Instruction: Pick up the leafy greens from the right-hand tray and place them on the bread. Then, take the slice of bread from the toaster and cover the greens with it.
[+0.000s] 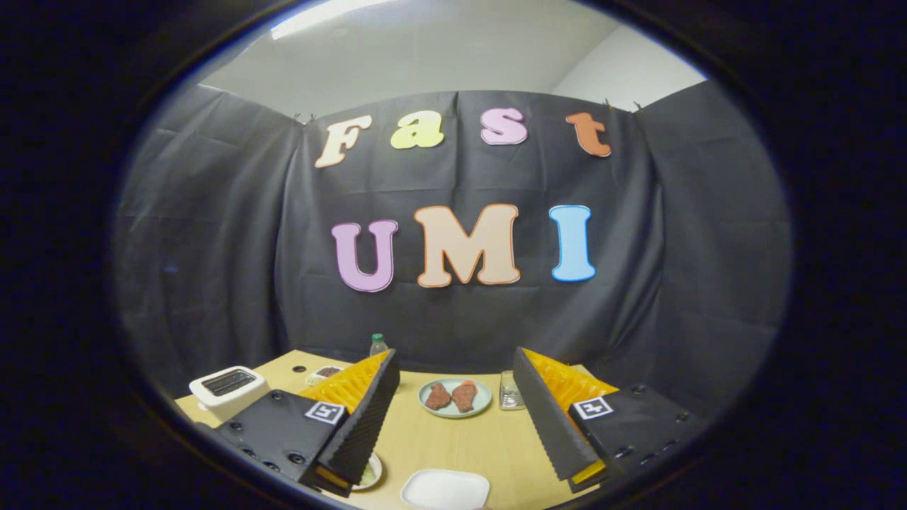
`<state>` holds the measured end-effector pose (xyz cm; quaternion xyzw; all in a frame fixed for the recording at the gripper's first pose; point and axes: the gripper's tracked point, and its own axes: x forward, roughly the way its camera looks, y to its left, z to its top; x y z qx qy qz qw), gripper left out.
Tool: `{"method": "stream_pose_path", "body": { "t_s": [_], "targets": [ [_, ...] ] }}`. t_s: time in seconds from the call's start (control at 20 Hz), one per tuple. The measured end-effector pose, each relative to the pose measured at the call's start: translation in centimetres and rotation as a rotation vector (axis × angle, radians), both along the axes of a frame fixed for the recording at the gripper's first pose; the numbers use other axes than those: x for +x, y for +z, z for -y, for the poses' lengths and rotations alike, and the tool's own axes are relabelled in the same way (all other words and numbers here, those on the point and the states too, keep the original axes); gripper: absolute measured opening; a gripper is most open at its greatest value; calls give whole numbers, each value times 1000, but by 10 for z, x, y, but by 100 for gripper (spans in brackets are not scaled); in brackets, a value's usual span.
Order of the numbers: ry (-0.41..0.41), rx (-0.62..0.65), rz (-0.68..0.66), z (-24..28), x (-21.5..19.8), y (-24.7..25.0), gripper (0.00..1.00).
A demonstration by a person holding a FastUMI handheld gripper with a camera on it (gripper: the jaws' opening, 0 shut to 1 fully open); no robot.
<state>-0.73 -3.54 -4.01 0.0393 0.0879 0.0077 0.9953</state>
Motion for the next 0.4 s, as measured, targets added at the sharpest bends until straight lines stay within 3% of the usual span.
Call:
{"method": "stream_pose_path", "body": {
  "t_s": [0.4],
  "targets": [
    [-12,20,7,2,1,5,100]
  ]
}}
